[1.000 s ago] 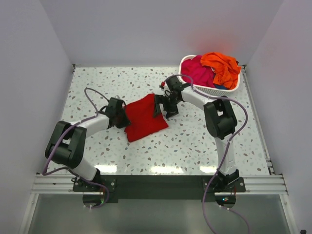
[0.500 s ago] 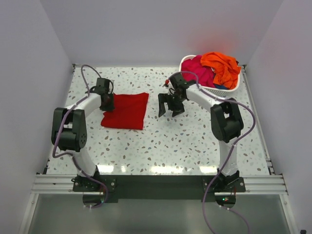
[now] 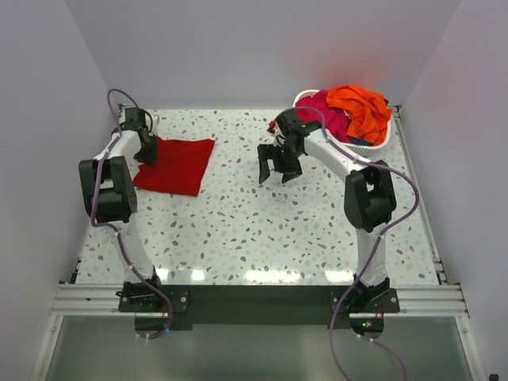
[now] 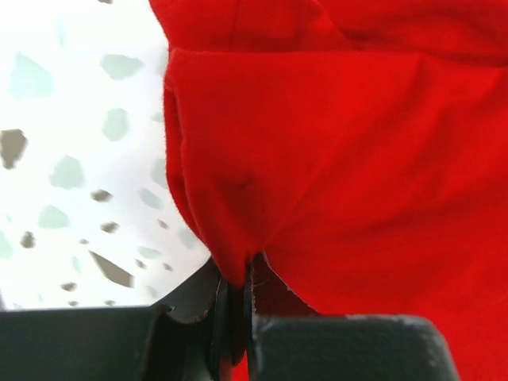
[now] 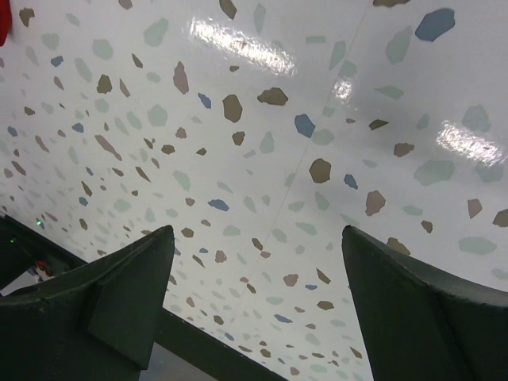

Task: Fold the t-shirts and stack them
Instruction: Neatly place the folded tshirt to the corner

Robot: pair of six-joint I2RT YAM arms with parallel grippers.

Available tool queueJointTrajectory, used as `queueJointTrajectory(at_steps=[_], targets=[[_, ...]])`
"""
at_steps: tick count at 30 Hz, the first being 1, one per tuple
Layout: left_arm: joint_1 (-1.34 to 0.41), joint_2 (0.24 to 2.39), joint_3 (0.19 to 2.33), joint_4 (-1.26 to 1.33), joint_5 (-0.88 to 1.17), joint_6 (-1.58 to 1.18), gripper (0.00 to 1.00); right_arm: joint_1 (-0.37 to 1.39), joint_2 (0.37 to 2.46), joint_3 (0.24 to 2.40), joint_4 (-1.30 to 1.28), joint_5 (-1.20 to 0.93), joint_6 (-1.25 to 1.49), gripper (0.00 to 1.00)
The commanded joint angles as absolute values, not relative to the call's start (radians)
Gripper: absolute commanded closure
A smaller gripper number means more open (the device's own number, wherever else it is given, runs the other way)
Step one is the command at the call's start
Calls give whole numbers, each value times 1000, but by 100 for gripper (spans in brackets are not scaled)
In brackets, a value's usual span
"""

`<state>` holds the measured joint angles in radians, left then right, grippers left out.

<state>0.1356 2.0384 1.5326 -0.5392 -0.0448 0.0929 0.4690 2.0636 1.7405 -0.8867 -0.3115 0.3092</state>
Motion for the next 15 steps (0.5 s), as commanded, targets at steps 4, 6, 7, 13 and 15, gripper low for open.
queueJointTrajectory(at_steps=[4, 6, 7, 13, 15], targets=[[239, 2134, 1719, -603, -17, 192, 100, 463, 2128, 1868, -983, -287, 287, 11], [259, 2154, 1739, -603, -5, 196, 100, 463, 2140, 1887, -992, -276, 285, 11], [276, 2163, 1759, -607, -6, 201, 100, 463, 2143, 1891, -997, -275, 287, 11], [331, 2201, 1819, -614, 28, 206, 100, 463, 2197, 1948, -1022, -299, 299, 11], [340, 2212, 1830, -615, 40, 201, 100, 465, 2206, 1965, -1029, -301, 299, 11]])
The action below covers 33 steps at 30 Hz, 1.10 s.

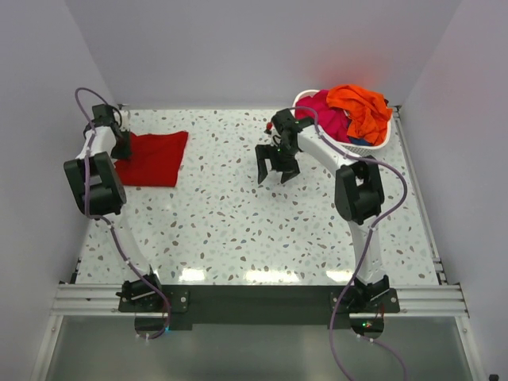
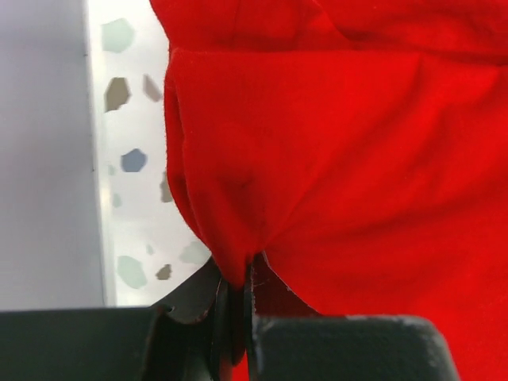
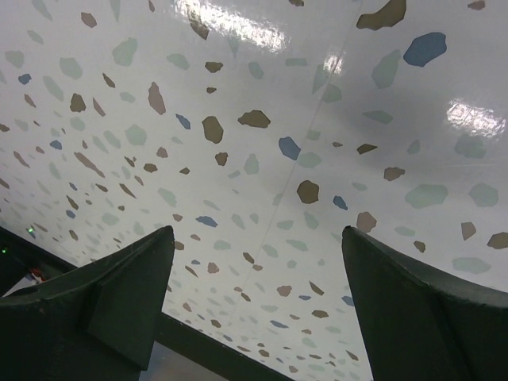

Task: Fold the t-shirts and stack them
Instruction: Neatly place the folded tshirt to the corner

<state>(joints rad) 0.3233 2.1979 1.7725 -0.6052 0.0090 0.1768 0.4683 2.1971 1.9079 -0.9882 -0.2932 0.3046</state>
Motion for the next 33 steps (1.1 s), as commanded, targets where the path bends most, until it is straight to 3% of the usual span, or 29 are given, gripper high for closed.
queueJointTrajectory(at_steps=[1, 20, 21, 23, 24, 25, 26, 27, 33], targets=[[347, 2215, 1833, -615, 40, 202, 100, 463, 2209, 1968, -1031, -298, 299, 11], [385, 2272, 1933, -629, -12, 176, 100, 462, 2206, 1965, -1034, -299, 310, 10], [385, 2266, 1937, -633, -26, 170, 95, 465, 2203, 1964, -1034, -299, 310, 10], [387, 2250, 1937, -635, -35, 152, 70, 463, 2197, 1962, -1032, -298, 307, 10], [385, 2232, 1934, -637, -35, 144, 44, 462, 2194, 1960, -1031, -298, 307, 10], [385, 2221, 1933, -635, -31, 127, 33, 462, 2186, 1950, -1014, -319, 308, 9], [385, 2194, 1930, -635, -26, 121, 11, 463, 2183, 1944, -1005, -330, 310, 9], [387, 2180, 1925, -637, -18, 115, 2, 462, 2178, 1939, -996, -340, 314, 9], [379, 2025, 1844, -632, 43, 58, 0, 454, 2106, 1876, -916, -351, 322, 5]])
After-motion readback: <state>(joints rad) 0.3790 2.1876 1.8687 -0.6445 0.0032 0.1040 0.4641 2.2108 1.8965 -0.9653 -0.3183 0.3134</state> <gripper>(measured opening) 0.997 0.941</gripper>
